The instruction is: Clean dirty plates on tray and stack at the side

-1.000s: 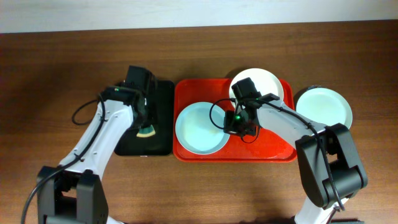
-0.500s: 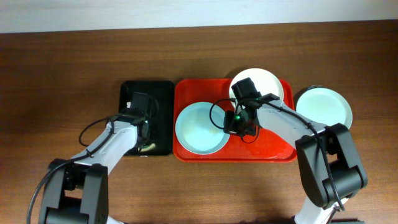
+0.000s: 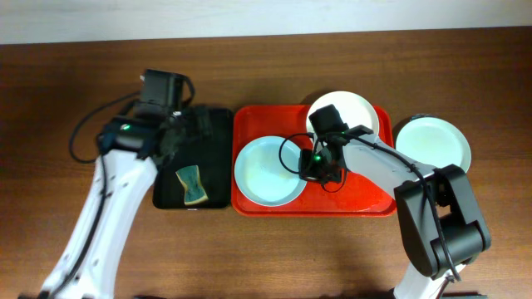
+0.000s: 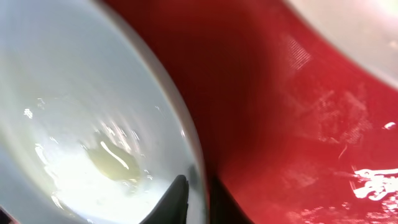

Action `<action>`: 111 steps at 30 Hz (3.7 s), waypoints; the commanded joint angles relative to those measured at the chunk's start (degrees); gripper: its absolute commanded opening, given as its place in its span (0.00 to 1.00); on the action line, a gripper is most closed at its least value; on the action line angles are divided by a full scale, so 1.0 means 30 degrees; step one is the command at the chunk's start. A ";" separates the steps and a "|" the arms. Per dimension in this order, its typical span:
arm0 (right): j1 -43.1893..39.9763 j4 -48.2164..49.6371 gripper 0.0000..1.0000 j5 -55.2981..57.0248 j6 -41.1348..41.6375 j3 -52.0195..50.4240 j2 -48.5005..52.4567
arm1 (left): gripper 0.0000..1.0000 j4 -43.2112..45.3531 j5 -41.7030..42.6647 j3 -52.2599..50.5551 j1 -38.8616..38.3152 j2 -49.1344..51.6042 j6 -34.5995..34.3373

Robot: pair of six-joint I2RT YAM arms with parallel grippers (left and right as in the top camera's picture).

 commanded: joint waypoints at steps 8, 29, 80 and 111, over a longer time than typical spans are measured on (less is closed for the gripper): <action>0.0073 -0.0044 0.04 0.1195 -0.0022 -0.0262 0.0350 | 0.99 -0.0233 -0.0080 0.0291 0.0510 -0.1202 -0.0036; -0.0015 -0.0481 0.04 0.1384 -0.0015 -0.0277 0.0350 | 0.99 -0.0233 -0.0080 0.0291 0.0510 -0.1202 -0.0044; 0.6091 0.4692 0.04 0.7723 0.2193 0.3045 -0.2659 | 0.99 -0.0233 -0.0080 0.0291 0.0510 -0.1202 -0.0036; 0.6914 1.8331 0.04 1.1278 -1.2662 0.3067 -0.0328 | 0.99 -0.0233 -0.0080 0.0291 0.0510 -0.1202 -0.0044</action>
